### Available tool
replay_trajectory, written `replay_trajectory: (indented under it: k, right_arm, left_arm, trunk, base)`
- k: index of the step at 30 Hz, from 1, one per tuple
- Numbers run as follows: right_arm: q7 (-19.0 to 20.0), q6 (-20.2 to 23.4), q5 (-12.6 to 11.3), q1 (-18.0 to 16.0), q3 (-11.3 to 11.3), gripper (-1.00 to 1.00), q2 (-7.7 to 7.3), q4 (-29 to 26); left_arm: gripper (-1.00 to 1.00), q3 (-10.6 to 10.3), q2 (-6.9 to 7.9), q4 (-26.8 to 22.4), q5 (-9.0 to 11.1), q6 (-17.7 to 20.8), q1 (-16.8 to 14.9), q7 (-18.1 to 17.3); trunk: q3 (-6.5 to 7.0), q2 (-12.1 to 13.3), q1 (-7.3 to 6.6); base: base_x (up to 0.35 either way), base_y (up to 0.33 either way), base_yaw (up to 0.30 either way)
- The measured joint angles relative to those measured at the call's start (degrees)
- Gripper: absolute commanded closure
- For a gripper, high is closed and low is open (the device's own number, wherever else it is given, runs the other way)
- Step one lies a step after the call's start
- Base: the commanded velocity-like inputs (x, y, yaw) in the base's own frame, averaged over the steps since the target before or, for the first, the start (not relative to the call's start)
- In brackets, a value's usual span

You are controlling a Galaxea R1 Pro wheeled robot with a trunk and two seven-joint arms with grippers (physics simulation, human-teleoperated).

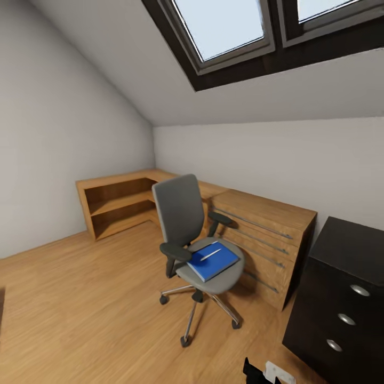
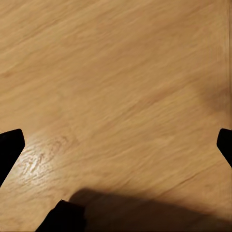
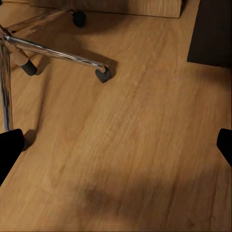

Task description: In the bedroom, organize the workspace by keeping the computer under the desk, ensuring the monitor is on the desk, placing the keyboard on the desk next to the monitor, placing the mouse on the desk next to the keyboard, moving the folder from the swivel chair onto the desk next to the mouse, stacking the notebook on top of the folder with the pen on top of the notebook, and positioning the swivel chair next to the desk.

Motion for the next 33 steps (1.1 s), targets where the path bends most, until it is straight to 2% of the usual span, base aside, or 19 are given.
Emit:
replay_trajectory:
  k: [20,33]
  right_arm:
    - [0.0,0.1,0.1,0.0,0.0,-1.0,0.04,0.0]
    - [0.0,0.0,0.1,0.0,0.0,-1.0,0.04,0.0]
  left_arm:
    - [-1.0,0.1,0.24,0.8,0.1,0.0,0.0,-0.1]
    - [-1.0,0.1,0.24,0.7,0.1,-0.1,0.0,-0.1]
  trunk:
    - [3.5,8.0,-4.39]
    - [6.33,13.2,-7.25]
  base:
    - [0.0,0.0,-0.278]
    - [0.0,0.0,-0.28]
